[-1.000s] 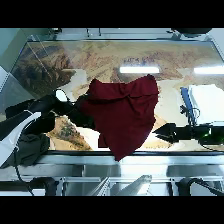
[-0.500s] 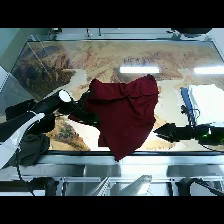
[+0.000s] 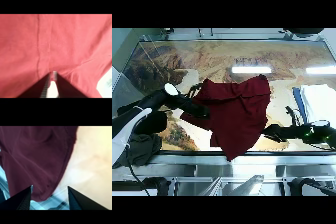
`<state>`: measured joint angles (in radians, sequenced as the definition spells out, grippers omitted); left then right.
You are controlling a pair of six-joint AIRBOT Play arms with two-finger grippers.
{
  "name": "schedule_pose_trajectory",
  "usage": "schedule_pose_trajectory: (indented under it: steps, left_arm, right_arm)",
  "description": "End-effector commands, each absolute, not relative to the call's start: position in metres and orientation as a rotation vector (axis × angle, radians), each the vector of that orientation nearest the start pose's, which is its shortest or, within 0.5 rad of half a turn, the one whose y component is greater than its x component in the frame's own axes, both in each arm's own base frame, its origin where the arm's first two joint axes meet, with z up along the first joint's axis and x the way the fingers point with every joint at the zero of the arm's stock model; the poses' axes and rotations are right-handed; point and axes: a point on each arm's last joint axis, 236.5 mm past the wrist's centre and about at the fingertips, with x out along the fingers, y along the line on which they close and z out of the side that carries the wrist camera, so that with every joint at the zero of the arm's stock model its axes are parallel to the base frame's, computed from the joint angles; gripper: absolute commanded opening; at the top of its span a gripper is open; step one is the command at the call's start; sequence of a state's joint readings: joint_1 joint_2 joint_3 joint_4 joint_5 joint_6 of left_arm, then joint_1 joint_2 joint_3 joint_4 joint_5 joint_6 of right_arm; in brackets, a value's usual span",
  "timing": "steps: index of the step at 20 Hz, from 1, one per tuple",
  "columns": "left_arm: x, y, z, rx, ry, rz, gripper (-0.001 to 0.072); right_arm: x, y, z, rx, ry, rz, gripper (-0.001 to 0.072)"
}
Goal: Fold the shirts.
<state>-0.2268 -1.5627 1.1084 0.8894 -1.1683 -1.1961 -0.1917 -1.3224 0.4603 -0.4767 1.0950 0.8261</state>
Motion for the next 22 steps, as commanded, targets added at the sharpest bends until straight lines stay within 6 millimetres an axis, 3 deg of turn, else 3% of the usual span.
schedule_pose_trajectory:
  steps: [1,3,6,9,11,14,20,22]
  left_arm:
    - [0.333,-0.189,-0.059,-0.315,1.550,-0.689,0.0298]
    - [0.334,-0.176,-0.056,-0.372,1.571,-0.658,0.0298]
    - [0.305,-0.178,-0.058,-0.383,1.661,-0.681,0.0298]
    - [0.275,-0.178,-0.084,-0.386,1.690,-0.631,0.0298]
    - [0.269,-0.180,-0.098,-0.462,1.672,-0.562,0.0298]
    - [0.280,-0.191,-0.106,-0.584,1.599,-0.510,0.0298]
    - [0.318,-0.209,-0.103,-0.552,1.449,-0.467,0.0298]
    - [0.321,-0.212,-0.099,-0.543,1.436,-0.479,0.0296]
  right_arm:
    - [0.257,0.153,-0.106,0.789,1.378,0.552,0.0495]
    - [0.255,0.159,-0.106,0.786,1.387,0.561,0.0495]
    - [0.254,0.160,-0.106,0.784,1.388,0.565,0.0495]
    - [0.256,0.162,-0.104,0.800,1.380,0.565,0.0495]
    - [0.256,0.162,-0.103,0.803,1.380,0.567,0.0495]
    - [0.256,0.162,-0.103,0.804,1.381,0.568,0.0495]
    - [0.255,0.163,-0.102,0.806,1.384,0.574,0.0495]
    - [0.254,0.163,-0.102,0.806,1.385,0.576,0.0495]
